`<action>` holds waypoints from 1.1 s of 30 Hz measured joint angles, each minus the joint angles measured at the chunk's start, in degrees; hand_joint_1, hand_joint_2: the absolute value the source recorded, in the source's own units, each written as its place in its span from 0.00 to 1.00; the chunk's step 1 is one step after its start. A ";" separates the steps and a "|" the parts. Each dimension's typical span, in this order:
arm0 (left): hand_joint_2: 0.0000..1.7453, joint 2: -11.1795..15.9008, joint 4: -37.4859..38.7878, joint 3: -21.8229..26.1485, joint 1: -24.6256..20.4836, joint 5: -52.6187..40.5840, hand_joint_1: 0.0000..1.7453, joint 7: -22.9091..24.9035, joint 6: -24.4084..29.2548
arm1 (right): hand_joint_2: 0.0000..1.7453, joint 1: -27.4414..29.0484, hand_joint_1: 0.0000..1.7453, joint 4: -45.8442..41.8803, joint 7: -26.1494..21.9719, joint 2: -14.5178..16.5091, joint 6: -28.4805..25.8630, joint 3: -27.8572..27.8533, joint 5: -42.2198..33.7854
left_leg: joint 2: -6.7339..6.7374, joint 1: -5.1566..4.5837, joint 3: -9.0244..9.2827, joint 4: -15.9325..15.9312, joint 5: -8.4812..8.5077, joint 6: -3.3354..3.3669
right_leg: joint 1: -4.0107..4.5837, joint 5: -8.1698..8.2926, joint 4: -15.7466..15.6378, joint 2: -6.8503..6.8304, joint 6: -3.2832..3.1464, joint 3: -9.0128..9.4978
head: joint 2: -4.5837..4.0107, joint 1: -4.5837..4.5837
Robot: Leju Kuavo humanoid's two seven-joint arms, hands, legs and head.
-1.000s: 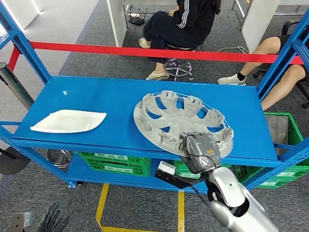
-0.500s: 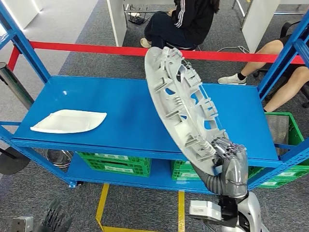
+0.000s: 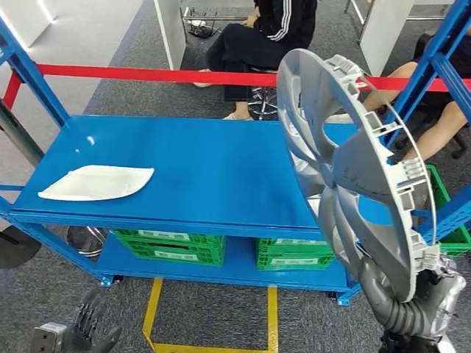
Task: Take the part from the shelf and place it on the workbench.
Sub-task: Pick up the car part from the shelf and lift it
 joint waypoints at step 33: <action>1.00 2.27 2.63 -2.60 -2.76 2.45 0.00 0.98 4.07 | 1.00 8.51 1.00 -4.35 -3.14 2.99 6.44 -8.78 -9.44 | 3.47 0.40 -3.53 0.89 2.75 -0.79 | -0.57 -2.00 -1.41 0.30 -0.48 2.24 | 0.00 -0.31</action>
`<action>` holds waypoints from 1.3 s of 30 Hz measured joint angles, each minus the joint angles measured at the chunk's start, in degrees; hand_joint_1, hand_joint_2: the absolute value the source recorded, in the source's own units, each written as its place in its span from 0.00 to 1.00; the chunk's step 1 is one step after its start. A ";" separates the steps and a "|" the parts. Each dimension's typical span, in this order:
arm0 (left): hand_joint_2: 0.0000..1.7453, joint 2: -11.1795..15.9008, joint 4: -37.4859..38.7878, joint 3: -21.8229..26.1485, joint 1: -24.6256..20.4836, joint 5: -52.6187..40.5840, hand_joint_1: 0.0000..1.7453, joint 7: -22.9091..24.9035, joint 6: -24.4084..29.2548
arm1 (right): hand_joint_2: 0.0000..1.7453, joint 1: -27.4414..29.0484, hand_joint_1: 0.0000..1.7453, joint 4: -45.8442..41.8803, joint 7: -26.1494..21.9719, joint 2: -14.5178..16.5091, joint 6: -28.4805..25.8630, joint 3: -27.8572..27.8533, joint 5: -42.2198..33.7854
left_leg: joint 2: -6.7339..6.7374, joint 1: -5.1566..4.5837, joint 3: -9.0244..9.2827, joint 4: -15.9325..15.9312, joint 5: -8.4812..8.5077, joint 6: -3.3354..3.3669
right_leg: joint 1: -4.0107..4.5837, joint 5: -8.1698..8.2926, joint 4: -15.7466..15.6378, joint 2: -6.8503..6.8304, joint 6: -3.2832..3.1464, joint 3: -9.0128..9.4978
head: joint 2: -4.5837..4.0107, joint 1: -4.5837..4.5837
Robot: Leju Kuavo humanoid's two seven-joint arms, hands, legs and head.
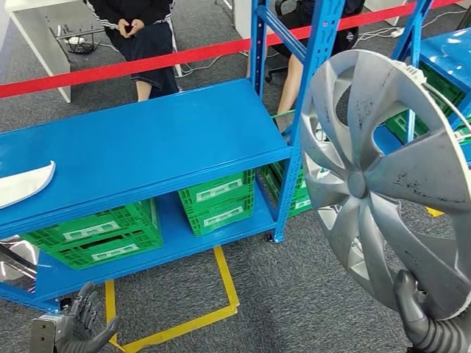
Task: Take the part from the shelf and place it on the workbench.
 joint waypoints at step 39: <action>1.00 17.11 10.93 -25.27 -3.01 19.81 0.00 1.33 19.74 | 1.00 8.77 1.00 -4.51 1.63 -0.45 -9.99 -1.80 -3.08 | -7.31 -0.35 0.21 13.47 -9.66 0.60 | 1.82 5.08 -1.94 4.76 -2.58 -3.03 | 0.00 0.12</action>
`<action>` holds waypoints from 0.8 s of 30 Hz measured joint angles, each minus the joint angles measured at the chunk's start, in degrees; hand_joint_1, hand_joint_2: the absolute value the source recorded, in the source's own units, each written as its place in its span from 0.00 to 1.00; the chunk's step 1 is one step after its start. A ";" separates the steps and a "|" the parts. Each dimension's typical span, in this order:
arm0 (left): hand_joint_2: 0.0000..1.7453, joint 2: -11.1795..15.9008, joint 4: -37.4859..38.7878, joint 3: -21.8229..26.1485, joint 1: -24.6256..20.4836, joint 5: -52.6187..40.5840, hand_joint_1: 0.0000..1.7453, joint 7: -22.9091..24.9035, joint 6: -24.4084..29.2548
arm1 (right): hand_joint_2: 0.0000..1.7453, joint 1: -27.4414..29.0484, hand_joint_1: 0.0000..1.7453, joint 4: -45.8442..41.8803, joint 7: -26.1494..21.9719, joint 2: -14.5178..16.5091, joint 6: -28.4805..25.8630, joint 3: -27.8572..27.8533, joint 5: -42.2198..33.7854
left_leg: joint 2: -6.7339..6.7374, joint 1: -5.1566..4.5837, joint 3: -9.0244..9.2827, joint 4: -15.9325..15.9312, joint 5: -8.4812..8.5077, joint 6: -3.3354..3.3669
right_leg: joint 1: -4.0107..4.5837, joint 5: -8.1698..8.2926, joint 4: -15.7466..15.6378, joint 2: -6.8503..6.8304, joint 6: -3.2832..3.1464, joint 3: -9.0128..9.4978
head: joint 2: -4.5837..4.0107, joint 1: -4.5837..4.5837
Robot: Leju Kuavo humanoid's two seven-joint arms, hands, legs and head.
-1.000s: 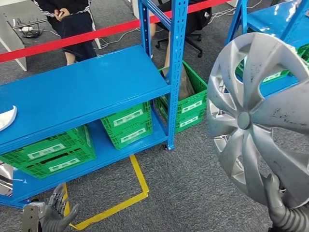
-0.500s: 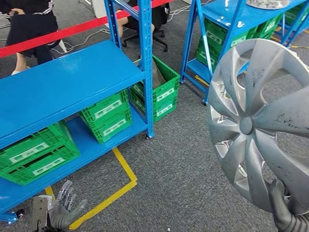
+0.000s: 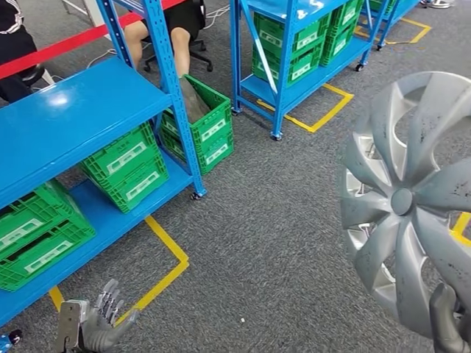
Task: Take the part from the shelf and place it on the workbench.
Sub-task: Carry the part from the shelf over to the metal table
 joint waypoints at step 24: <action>1.00 3.82 1.02 -6.81 -2.44 4.67 0.00 -1.98 2.29 | 1.00 0.74 1.00 -1.90 1.35 -2.40 -5.59 0.93 1.48 | 5.11 -0.50 -0.38 -14.77 9.42 0.61 | 0.24 -4.71 -4.09 -3.95 0.34 8.72 | 0.00 0.34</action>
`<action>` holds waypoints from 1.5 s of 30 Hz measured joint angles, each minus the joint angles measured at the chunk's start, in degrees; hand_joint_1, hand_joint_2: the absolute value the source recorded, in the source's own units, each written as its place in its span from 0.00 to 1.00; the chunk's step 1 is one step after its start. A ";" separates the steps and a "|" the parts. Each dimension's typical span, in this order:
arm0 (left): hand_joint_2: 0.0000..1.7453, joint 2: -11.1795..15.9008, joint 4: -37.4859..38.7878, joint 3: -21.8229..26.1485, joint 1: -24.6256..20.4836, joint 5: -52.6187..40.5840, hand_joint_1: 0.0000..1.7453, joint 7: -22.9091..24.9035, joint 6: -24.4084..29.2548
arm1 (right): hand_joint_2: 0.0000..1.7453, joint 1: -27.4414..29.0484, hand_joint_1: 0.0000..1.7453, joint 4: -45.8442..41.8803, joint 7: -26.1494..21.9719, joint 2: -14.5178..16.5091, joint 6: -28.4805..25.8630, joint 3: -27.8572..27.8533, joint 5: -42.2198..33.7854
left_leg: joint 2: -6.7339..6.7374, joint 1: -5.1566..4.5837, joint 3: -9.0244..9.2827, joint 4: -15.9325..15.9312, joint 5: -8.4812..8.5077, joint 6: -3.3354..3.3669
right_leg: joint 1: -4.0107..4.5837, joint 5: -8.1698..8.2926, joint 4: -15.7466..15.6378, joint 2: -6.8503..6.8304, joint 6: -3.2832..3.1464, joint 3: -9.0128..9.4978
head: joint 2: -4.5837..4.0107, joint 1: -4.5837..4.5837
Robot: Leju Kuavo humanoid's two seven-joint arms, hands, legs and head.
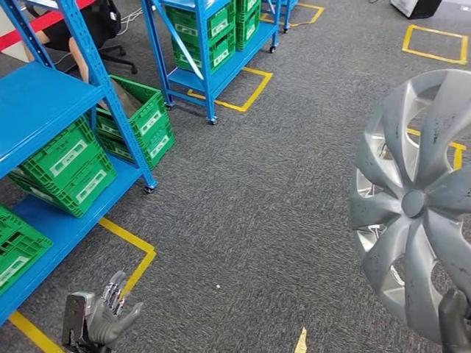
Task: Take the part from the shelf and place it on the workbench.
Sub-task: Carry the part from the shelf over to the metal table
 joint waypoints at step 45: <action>1.00 4.00 1.02 -7.34 -1.96 0.09 0.00 -2.42 1.96 | 1.00 0.88 1.00 -1.86 -0.27 -2.38 -2.03 1.51 1.16 | -8.46 1.20 3.16 1.55 -4.34 0.43 | 0.10 4.35 7.69 10.11 0.35 -12.39 | 0.00 -0.04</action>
